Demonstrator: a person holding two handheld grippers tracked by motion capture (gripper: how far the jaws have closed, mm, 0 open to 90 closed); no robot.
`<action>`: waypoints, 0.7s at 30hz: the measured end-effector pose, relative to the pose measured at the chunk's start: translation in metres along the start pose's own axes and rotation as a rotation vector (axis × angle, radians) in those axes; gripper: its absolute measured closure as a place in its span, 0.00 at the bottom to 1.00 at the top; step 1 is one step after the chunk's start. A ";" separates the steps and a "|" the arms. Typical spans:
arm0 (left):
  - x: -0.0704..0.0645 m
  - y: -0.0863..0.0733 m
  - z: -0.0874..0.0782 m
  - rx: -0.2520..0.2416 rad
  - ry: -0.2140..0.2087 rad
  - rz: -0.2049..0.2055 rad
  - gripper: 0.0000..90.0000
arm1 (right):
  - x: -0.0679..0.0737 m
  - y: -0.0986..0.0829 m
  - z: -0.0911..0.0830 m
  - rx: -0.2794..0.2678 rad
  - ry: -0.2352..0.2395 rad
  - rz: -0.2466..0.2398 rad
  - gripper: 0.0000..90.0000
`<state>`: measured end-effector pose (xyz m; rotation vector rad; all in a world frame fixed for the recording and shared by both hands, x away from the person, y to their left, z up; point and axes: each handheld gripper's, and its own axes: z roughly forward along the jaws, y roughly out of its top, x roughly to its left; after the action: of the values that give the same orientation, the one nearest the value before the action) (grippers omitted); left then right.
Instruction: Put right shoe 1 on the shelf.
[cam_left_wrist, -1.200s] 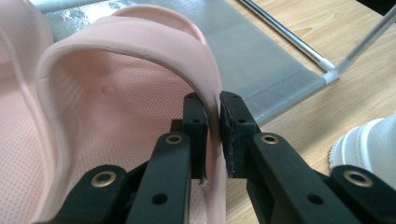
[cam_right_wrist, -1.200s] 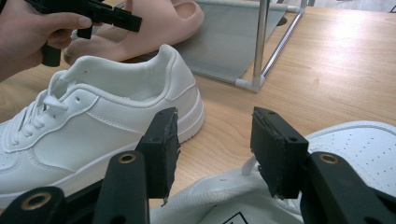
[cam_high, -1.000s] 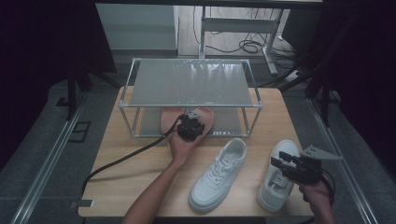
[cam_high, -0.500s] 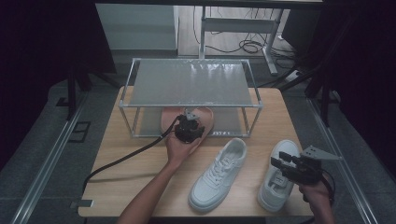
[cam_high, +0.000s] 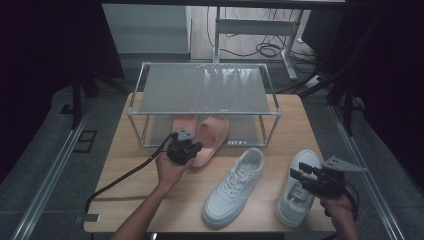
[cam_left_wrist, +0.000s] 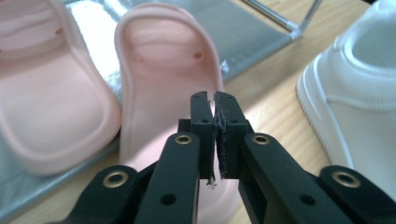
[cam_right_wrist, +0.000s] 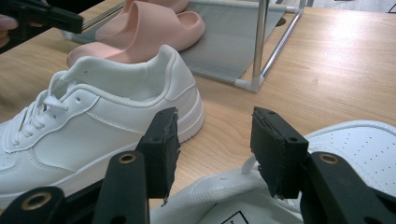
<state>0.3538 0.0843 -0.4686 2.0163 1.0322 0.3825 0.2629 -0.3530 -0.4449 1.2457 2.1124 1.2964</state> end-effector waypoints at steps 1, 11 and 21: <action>0.003 -0.005 -0.006 0.005 0.002 0.010 0.98 | 0.000 0.000 0.000 0.002 0.000 -0.001 0.57; 0.019 -0.036 -0.033 0.009 -0.002 0.018 1.00 | 0.000 0.000 0.000 0.003 -0.001 -0.001 0.57; 0.034 -0.061 -0.040 0.051 0.004 0.034 1.00 | 0.001 0.000 0.001 0.005 -0.001 -0.002 0.57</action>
<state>0.3193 0.1521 -0.4952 2.0816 1.0211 0.3822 0.2628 -0.3518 -0.4451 1.2460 2.1166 1.2908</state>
